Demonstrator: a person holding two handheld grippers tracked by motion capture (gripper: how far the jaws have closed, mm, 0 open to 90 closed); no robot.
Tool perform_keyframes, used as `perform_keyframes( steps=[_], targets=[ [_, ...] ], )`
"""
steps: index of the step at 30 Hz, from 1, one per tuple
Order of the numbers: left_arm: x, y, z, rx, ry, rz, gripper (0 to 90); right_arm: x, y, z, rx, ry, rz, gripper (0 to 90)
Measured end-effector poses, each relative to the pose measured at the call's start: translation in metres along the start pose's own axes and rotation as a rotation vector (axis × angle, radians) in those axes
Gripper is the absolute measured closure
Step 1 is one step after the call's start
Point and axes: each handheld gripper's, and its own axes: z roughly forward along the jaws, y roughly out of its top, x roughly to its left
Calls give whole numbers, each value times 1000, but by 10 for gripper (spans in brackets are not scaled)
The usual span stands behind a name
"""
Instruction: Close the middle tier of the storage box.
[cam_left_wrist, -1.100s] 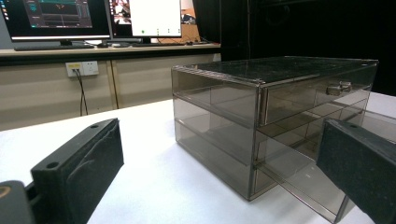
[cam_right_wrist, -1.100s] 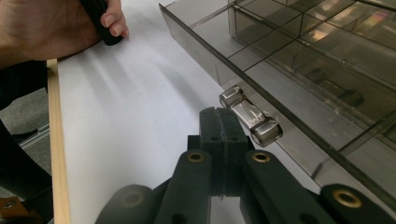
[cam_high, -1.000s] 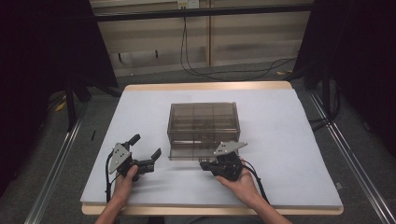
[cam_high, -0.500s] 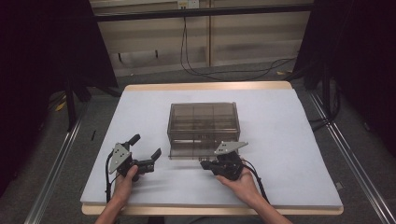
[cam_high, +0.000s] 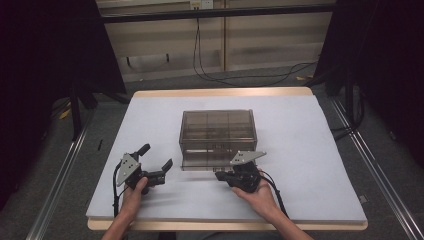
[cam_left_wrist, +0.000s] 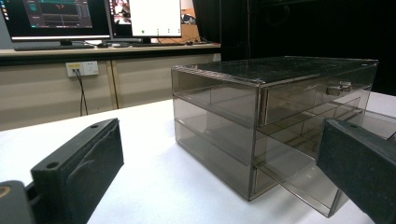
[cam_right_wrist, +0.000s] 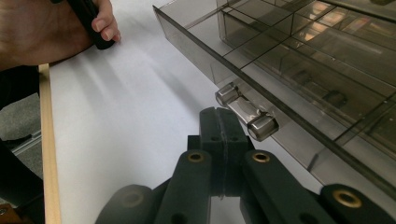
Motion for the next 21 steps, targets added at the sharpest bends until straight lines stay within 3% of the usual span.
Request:
perform_keyframes(
  steps=[21],
  targets=[
    [0, 0, 0, 0, -1, 0, 9, -1, 2, 1, -8, -7, 8, 900]
  ],
)
